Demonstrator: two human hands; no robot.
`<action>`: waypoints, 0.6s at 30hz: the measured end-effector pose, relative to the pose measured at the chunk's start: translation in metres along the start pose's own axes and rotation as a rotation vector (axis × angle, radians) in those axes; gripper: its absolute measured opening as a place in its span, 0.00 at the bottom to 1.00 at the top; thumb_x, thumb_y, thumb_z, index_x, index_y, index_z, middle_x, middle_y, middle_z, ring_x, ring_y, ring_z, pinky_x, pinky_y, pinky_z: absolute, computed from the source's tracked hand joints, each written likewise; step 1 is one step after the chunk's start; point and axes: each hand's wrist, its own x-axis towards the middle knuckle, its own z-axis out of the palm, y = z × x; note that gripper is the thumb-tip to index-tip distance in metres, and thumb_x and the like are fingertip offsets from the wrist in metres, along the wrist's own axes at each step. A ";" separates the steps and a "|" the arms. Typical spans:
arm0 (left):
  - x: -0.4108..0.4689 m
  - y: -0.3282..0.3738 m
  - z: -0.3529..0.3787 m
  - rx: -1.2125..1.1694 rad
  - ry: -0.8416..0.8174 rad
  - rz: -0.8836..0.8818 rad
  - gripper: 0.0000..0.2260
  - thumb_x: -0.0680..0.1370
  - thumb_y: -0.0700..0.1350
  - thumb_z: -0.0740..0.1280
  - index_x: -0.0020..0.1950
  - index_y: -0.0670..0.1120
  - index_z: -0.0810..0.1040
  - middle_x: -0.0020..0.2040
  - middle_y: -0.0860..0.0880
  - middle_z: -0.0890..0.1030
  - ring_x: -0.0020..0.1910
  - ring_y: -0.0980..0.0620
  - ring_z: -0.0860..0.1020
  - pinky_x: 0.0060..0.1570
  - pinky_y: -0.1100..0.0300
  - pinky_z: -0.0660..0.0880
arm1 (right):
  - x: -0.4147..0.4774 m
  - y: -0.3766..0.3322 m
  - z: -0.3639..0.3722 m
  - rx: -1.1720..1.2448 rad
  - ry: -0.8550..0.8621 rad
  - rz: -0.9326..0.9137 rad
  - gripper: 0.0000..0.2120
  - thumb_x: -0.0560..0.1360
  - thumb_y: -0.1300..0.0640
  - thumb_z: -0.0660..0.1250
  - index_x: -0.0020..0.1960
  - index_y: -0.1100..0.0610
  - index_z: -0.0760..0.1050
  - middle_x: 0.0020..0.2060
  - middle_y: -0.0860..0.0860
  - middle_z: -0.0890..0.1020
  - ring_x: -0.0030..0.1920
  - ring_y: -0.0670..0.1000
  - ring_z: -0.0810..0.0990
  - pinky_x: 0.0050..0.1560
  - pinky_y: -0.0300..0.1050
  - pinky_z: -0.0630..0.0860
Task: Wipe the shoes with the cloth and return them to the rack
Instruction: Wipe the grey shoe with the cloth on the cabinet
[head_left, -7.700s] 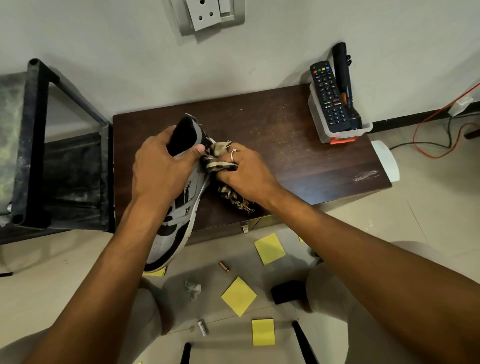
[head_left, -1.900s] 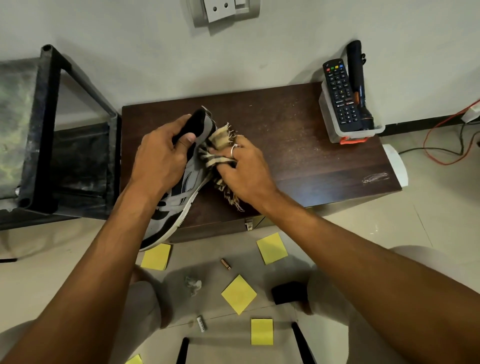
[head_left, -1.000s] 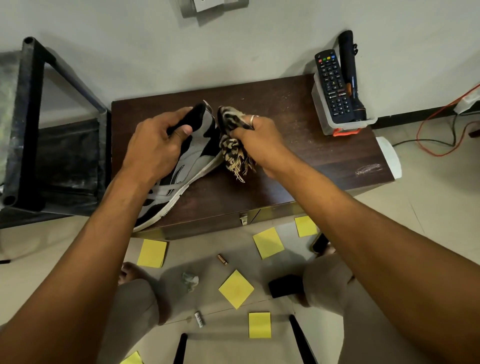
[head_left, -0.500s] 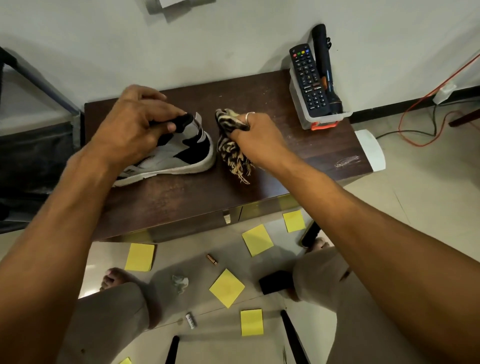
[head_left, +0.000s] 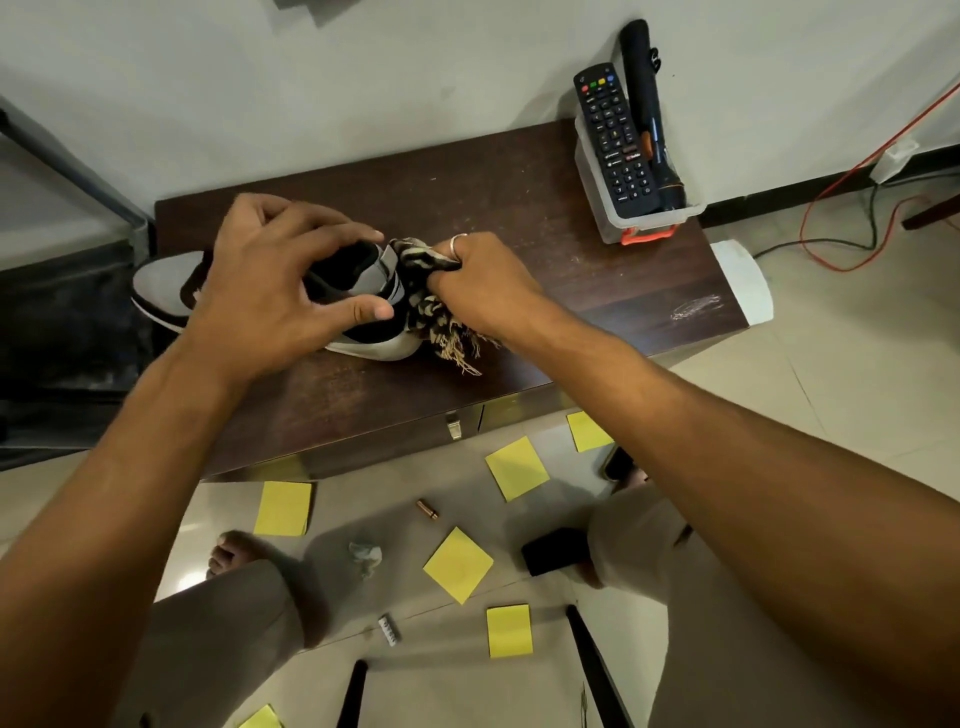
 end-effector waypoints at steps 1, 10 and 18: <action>0.001 0.000 0.002 -0.002 0.010 -0.005 0.32 0.70 0.74 0.66 0.69 0.59 0.78 0.65 0.59 0.77 0.63 0.46 0.65 0.62 0.45 0.69 | -0.001 0.000 0.001 0.030 0.022 -0.004 0.09 0.79 0.61 0.65 0.47 0.52 0.83 0.34 0.46 0.82 0.27 0.38 0.76 0.24 0.31 0.68; 0.004 -0.005 -0.001 0.004 -0.069 -0.010 0.33 0.66 0.56 0.80 0.70 0.62 0.75 0.66 0.59 0.74 0.62 0.46 0.63 0.61 0.44 0.67 | -0.028 0.024 0.015 0.202 -0.055 0.037 0.08 0.77 0.61 0.67 0.44 0.52 0.84 0.41 0.55 0.87 0.44 0.55 0.86 0.52 0.60 0.83; 0.003 -0.008 -0.002 0.013 -0.101 0.011 0.36 0.66 0.56 0.80 0.73 0.62 0.72 0.69 0.60 0.72 0.63 0.46 0.62 0.62 0.45 0.65 | -0.049 0.018 0.020 0.102 -0.066 0.012 0.10 0.79 0.59 0.67 0.41 0.53 0.83 0.31 0.46 0.82 0.30 0.42 0.77 0.33 0.40 0.73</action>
